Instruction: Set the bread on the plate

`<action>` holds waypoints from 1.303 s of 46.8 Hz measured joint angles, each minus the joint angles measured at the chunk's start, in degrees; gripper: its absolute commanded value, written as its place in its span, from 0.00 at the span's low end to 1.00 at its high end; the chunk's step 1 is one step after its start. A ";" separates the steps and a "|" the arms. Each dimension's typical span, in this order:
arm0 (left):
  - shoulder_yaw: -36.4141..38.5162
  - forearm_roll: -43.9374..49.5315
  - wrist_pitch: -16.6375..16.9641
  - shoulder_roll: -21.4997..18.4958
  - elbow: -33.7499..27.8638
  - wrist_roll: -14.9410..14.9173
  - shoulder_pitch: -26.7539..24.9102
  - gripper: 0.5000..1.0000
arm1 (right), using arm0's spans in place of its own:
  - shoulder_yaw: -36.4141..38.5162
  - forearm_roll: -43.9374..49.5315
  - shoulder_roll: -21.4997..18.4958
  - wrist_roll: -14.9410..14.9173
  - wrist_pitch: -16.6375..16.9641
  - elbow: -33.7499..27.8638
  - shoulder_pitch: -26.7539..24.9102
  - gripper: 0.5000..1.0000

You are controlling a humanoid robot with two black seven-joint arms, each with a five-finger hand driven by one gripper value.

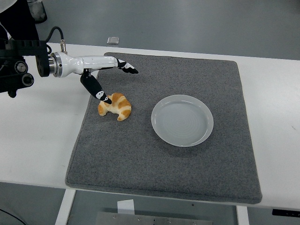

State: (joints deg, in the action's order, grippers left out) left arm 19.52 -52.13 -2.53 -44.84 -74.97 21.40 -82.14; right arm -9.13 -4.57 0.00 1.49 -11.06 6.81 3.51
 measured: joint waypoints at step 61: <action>-2.10 -1.81 20.04 7.10 9.59 6.65 15.91 0.95 | 0.00 0.00 0.00 0.00 -0.10 0.01 0.00 0.90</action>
State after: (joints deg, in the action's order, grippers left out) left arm 17.42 -53.94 17.51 -37.74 -65.38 28.04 -66.23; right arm -9.14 -4.57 0.00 1.49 -11.16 6.82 3.52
